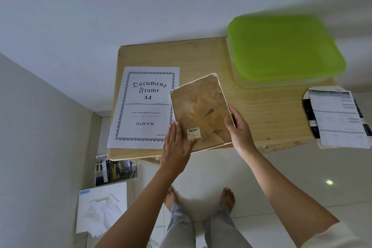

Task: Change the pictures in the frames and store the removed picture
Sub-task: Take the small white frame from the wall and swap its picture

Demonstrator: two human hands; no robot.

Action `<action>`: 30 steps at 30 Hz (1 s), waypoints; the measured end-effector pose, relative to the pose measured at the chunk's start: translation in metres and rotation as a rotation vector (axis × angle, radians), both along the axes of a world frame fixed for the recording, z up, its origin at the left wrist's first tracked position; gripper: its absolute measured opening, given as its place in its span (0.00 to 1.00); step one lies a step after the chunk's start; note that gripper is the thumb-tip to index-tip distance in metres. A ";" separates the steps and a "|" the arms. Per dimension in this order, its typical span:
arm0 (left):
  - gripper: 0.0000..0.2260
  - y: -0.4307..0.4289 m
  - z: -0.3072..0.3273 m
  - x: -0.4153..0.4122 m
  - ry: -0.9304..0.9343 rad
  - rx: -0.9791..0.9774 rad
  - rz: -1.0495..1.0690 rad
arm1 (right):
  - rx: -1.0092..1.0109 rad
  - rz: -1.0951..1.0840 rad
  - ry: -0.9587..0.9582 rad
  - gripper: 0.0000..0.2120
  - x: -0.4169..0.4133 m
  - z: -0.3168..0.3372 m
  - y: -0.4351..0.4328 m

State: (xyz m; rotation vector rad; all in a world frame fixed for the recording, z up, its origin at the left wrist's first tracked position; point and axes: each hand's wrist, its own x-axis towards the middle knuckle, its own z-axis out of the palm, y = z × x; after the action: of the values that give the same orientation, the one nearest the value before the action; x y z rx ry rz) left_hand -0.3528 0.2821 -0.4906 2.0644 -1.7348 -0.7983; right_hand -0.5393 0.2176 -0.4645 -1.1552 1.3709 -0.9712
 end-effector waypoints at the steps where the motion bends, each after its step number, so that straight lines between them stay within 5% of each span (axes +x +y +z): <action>1: 0.32 -0.001 0.003 -0.001 0.033 0.006 0.018 | -0.016 0.005 -0.022 0.21 0.001 0.005 -0.001; 6: 0.29 -0.024 0.037 -0.010 0.191 -0.070 0.107 | -0.171 0.089 -0.027 0.22 0.007 0.042 -0.008; 14: 0.30 -0.096 0.170 -0.025 0.782 -0.322 0.240 | -0.775 0.201 0.384 0.22 0.013 0.101 -0.036; 23: 0.37 -0.109 0.212 -0.021 0.895 -0.482 0.247 | -0.973 0.323 0.577 0.23 0.027 0.135 -0.049; 30: 0.30 -0.116 0.200 -0.010 0.835 -0.533 0.382 | -1.002 0.421 0.581 0.22 0.044 0.140 -0.046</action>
State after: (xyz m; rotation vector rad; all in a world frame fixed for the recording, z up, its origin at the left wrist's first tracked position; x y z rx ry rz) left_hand -0.3627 0.1657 -0.2909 1.3396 -0.9176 -0.7940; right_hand -0.4950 0.1721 -0.3240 -2.5169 0.9448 -1.0652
